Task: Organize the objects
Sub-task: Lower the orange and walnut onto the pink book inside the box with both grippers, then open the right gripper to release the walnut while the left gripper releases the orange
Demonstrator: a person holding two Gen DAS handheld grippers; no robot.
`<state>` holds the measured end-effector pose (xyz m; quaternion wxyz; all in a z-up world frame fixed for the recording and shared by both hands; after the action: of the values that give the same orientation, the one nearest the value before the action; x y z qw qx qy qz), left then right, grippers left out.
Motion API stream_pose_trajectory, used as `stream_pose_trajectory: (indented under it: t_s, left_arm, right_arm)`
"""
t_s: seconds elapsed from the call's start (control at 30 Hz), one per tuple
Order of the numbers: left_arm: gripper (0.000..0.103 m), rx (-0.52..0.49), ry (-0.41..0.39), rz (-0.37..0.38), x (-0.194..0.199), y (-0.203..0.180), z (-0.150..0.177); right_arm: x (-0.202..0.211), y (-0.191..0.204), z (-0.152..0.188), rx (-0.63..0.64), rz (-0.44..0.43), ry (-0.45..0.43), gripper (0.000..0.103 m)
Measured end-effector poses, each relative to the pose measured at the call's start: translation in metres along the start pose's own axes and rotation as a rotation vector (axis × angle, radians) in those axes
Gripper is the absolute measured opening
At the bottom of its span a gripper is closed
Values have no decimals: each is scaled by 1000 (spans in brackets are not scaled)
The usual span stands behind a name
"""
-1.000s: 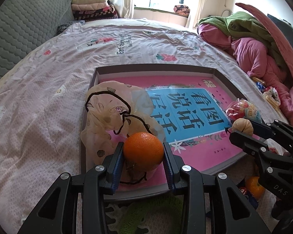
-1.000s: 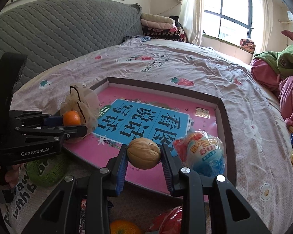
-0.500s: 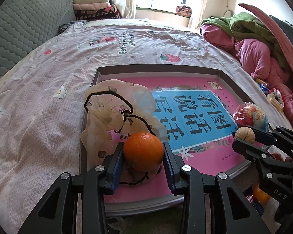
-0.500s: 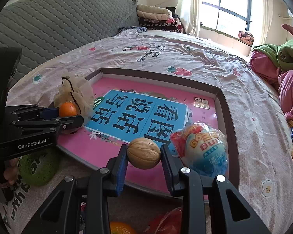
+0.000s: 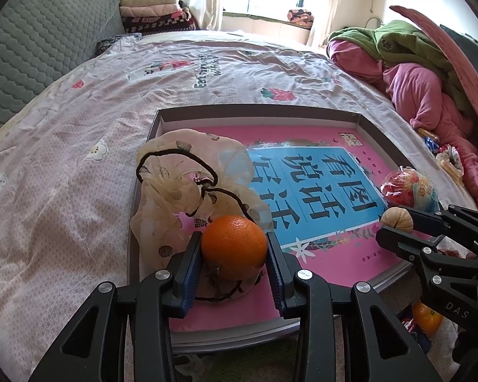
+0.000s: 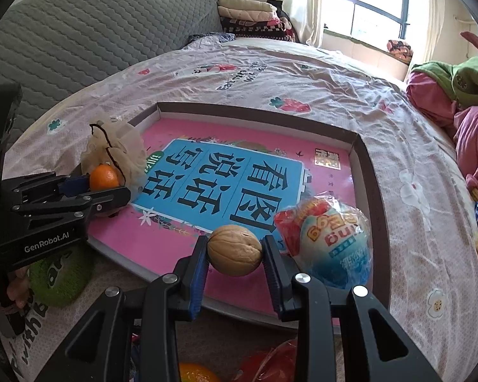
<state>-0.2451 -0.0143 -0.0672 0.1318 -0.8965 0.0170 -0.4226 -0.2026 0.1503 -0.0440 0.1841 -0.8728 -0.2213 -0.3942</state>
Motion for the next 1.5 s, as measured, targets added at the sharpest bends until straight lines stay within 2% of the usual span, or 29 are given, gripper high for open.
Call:
stream_pose_trajectory:
  t_s: [0.5,0.67,1.0,1.1,1.5]
  left_arm:
    - [39,-14,-6,3,7,-4,4]
    - [39,-11,-2,6,8,-3,4]
    - [39,-18,5,-7,14,-4,11]
    - [48,-19,4,-7,16,-5,13]
    - [57,-14,-18,3,24,-3,9]
  right_arm:
    - [0,-6,3,-37,-16,5,37]
    - [3,-6,3,-41,-19,-6,43]
    - [8,-6,5,-42,-29,-21,44]
    - [9,-5,6,-43,-26,-24,44]
    - [20,-6,4,-54,-23,-60,45]
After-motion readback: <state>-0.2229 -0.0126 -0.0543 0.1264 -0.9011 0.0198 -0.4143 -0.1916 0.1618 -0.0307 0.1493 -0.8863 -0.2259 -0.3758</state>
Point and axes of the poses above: each gripper's, at about its wrist camera, not at the fingertips, and x roughly against the way its jaws point, y to its left, z to its underside, the point moved 3 cm from there along -x, roughly the way its jaws point, and after that the axes turned 13 degrees about x, right-handed, at the moved point
